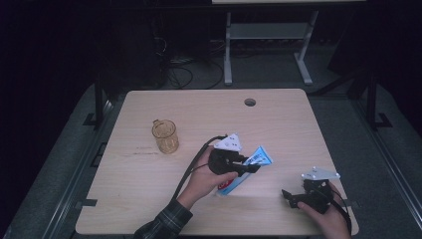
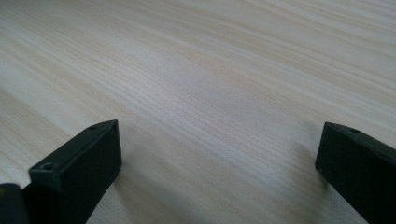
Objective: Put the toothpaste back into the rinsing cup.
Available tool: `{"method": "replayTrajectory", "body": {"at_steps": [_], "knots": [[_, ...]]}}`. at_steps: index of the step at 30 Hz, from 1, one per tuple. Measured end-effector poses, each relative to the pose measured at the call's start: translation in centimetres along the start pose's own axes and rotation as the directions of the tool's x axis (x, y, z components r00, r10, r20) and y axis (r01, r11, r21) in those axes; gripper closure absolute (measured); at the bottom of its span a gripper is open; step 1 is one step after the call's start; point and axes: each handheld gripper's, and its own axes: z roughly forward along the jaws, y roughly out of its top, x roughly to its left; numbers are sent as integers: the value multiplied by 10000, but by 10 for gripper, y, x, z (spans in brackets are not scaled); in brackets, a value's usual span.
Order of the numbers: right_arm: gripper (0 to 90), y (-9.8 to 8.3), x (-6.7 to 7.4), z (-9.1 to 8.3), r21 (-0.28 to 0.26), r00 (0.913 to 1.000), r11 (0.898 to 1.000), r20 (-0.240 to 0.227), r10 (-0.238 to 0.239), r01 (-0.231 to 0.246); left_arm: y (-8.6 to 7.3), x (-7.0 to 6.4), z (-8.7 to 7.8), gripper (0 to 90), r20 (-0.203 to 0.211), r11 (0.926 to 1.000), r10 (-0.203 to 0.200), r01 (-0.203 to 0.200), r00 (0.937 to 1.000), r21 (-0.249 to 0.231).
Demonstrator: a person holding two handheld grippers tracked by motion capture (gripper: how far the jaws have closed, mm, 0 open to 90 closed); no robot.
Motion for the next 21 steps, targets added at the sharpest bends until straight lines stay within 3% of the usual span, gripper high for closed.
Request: {"method": "replayTrajectory", "body": {"at_steps": [21], "knots": [[0,0,0,0,3,10000,10000,-21,-28,28,25,12,-29,725,-374,9983,114,-135,9992,-560]]}}
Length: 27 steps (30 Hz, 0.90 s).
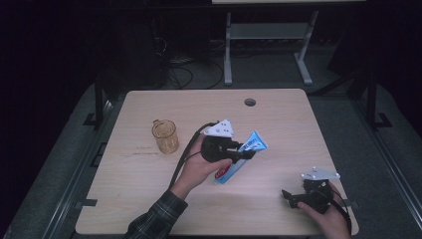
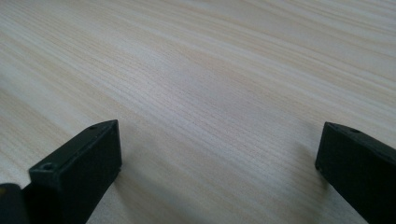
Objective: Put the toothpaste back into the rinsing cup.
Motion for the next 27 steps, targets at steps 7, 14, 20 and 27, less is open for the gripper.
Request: {"method": "replayTrajectory", "body": {"at_steps": [7,14,20,27], "knots": [[0,0,0,0,-1,10000,10000,-1,0,0,5,7,-11,724,-191,9998,-58,54,9998,-215],[0,0,0,0,2,10000,10000,-3,1,-1,8,16,-23,724,-451,9993,-94,78,9989,-361],[0,0,0,0,-3,10000,10000,-4,4,-4,11,24,-33,724,-655,9981,-216,177,9976,-586],[0,0,0,0,-5,10000,10000,-7,-4,4,16,33,-44,724,-958,9980,-160,99,9953,-630]]}}
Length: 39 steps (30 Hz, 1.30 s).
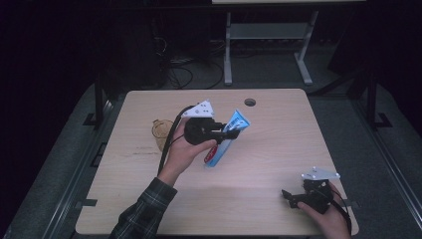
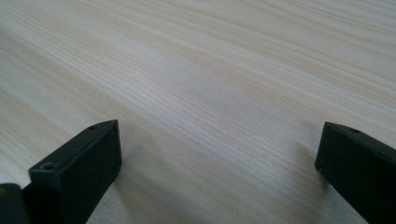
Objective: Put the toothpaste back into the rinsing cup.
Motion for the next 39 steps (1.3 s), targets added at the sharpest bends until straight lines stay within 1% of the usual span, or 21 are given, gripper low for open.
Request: {"method": "replayTrajectory", "body": {"at_steps": [6,11,12,13,16,21,22,23,28,30,36,39], "knots": [[0,0,0,0,0,10000,10000,1,0,0,4,10,-8,724,-209,10000,6,-7,9998,-46],[0,0,0,0,5,10000,10000,-1,18,-18,8,19,-14,724,-472,10000,23,-24,9989,-26],[0,0,0,0,3,10000,10000,1,11,-11,9,22,-17,724,-581,10000,23,-25,9983,-40],[0,0,0,0,3,10000,10000,1,11,-11,9,22,-17,724,-581,10000,23,-25,9983,-40],[0,0,0,0,-1,10000,10000,5,3,-3,10,29,-22,724,-719,10000,-27,22,9974,-71],[0,0,0,0,-1,10000,10000,5,3,-3,11,38,-31,724,-968,9999,-125,115,9952,-107],[0,0,0,0,-1,10000,10000,7,3,-3,11,42,-35,725,-1083,9998,-168,155,9940,-124],[0,0,0,0,-1,10000,10000,7,3,-3,11,42,-35,725,-1083,9998,-168,155,9940,-124],[0,0,0,0,-2,10000,10000,7,4,-4,12,52,-44,725,-1306,9995,-227,198,9912,-231],[0,0,0,0,0,10000,10000,6,4,-4,12,55,-47,725,-1400,9995,-281,255,9898,-202],[0,0,0,0,1,10000,10000,20,0,0,13,64,-56,725,-1665,9994,-285,246,9856,-256],[0,0,0,0,1,10000,10000,20,-1,1,14,67,-60,725,-1757,9996,-200,165,9842,-216]]}}
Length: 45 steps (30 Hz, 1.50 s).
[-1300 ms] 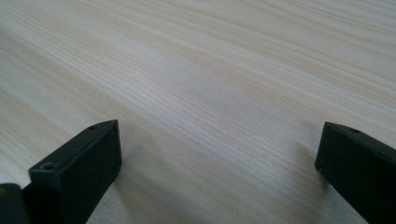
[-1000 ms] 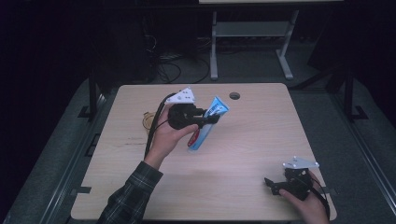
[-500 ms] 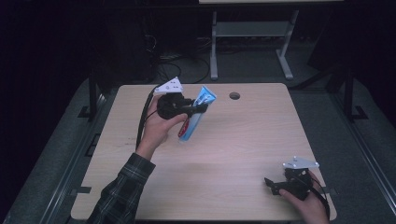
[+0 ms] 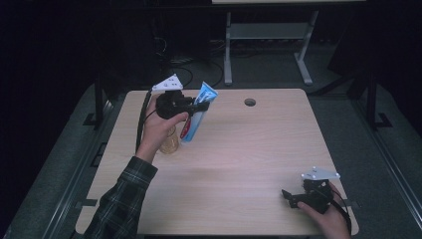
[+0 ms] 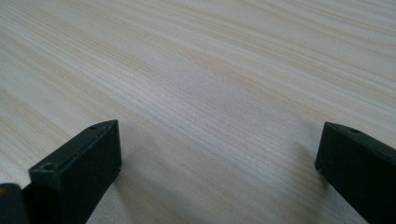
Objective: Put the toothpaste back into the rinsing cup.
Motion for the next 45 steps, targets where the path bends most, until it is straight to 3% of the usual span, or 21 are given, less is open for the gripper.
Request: {"method": "replayTrajectory", "body": {"at_steps": [8,23,45], "knots": [[0,0,0,0,-4,10000,10000,5,-8,8,1,12,-8,725,-172,9998,37,-41,9998,-194],[0,0,0,0,3,10000,10000,-5,2,-2,2,35,-26,724,-898,9997,40,-61,9959,-236],[0,0,0,0,4,10000,10000,-4,5,-5,-22,65,-43,723,-1730,9998,-190,168,9847,-140]]}}
